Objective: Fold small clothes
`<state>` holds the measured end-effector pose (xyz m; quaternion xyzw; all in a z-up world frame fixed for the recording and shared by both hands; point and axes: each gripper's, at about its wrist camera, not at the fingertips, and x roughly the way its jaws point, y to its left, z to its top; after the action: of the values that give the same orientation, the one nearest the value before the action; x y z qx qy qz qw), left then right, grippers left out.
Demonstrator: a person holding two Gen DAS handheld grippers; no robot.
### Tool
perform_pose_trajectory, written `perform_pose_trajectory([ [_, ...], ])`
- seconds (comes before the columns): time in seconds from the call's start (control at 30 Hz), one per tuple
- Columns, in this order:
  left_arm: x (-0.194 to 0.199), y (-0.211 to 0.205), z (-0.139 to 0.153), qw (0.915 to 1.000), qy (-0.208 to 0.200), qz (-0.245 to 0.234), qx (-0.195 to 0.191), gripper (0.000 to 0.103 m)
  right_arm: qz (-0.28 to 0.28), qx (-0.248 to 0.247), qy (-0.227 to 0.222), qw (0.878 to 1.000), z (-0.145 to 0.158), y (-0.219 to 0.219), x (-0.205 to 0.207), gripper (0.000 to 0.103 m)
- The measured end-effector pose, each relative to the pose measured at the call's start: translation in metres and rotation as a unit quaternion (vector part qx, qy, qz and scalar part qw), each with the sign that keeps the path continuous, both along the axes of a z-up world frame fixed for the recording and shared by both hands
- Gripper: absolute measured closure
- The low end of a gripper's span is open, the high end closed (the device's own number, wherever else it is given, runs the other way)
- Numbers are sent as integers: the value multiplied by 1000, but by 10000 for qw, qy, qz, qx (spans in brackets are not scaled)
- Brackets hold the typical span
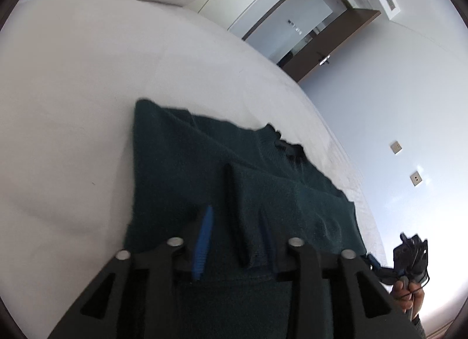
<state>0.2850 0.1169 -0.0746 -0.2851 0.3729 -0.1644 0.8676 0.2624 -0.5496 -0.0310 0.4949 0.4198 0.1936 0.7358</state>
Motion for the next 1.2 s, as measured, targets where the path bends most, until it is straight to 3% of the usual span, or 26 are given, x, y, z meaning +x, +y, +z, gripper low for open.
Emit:
perform_pose_trajectory([
  [0.1,2,29,17,9994,-141,317,-15,46,271,446,-263,9983,1,11,-61,16],
  [0.17,18,42,16,9992,35,399,11,47,304,533,-309,9976,-4,19,-86,16],
  [0.23,42,44,4,9989,370,262,130,73,399,779,-400,9954,-14,24,-107,16],
  [0.33,73,34,-20,9936,825,95,770,90,357,695,-449,9959,-14,29,-122,16],
  [0.53,74,29,-19,9923,686,72,1029,90,424,581,-346,9968,-12,27,-126,16],
  [0.7,46,7,-11,9826,535,-11,1779,90,458,517,-333,9971,-12,37,-140,16],
  [0.77,30,7,-9,9794,529,11,1948,83,475,392,-330,9976,-11,42,-149,16],
  [0.83,12,12,-9,9789,557,56,1964,62,479,246,-349,9979,-7,47,-156,16],
  [0.87,-1,16,-9,9806,567,57,1873,59,491,119,-344,9981,-3,49,-161,16],
  [0.93,-23,19,-9,9808,648,80,1836,44,556,-138,-338,9978,4,50,-174,16],
  [1.1,-110,15,-5,9768,576,-125,2058,36,600,-714,-356,9950,25,47,-216,16],
  [1.2,-163,18,1,9828,600,-85,1743,28,519,-963,-381,9933,35,36,-246,16],
])
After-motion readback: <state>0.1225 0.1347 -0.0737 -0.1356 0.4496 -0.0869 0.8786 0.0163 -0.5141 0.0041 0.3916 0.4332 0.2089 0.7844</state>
